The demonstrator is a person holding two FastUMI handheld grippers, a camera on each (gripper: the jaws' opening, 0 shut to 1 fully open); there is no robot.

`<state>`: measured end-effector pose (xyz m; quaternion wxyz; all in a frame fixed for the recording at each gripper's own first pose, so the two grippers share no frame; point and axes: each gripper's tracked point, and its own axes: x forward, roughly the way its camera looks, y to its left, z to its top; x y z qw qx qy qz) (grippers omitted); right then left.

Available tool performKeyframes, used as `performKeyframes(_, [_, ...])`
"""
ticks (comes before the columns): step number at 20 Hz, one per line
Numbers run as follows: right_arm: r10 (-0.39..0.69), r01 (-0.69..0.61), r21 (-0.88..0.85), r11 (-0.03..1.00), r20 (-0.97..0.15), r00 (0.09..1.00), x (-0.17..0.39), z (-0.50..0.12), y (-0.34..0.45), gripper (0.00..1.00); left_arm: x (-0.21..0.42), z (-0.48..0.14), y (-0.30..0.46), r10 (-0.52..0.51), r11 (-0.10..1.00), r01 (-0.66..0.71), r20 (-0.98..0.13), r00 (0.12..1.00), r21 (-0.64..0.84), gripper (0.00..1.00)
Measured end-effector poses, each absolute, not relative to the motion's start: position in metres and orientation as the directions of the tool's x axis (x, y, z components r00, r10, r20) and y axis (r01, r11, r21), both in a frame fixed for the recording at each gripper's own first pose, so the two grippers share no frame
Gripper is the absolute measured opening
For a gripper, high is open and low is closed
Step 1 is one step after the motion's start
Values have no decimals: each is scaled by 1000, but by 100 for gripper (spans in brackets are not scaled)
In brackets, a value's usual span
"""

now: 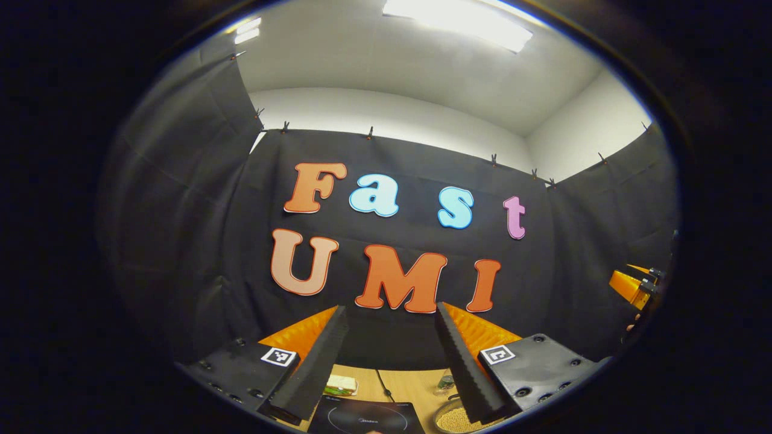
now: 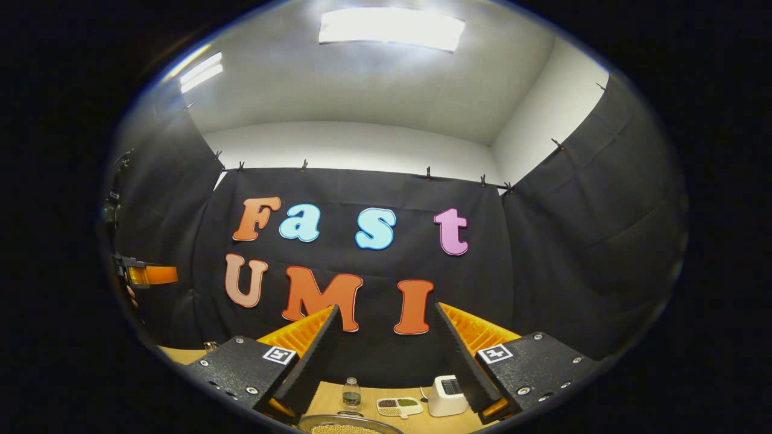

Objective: First push the handle of the pot to place it horizontally, then grasp the pot with both hands and set it on the induction cooktop.

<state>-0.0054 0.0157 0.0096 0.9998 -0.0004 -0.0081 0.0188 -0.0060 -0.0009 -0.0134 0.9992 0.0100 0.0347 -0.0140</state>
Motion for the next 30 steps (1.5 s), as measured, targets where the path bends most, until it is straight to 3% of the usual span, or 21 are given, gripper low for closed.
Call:
performKeyframes(13, [71, -70, 27, 997, -64, 995, -8, -31, 10, 94, -1, -12, -11, -58, 998, 57, -23, 998, -35, 96])
performKeyframes(15, [80, -78, 28, 997, -85, 993, -12, -39, 10, 94, -4, -12, -11, -55, 998, 55, -15, 998, -33, 92])
performKeyframes(17, [77, -75, 30, 997, -105, 991, -16, -47, 10, 94, -6, -15, -12, -53, 998, 52, -18, 998, -23, 96])
performKeyframes(26, [150, -150, 24, 988, -284, 947, -42, -113, 39, 94, -16, -34, -5, -29, 1000, 29, -55, 998, -3, 94])
performKeyframes(30, [185, -188, 27, 982, -361, 914, -45, -143, 52, 90, -18, -36, 4, -10, 1000, 10, -54, 999, 6, 96])
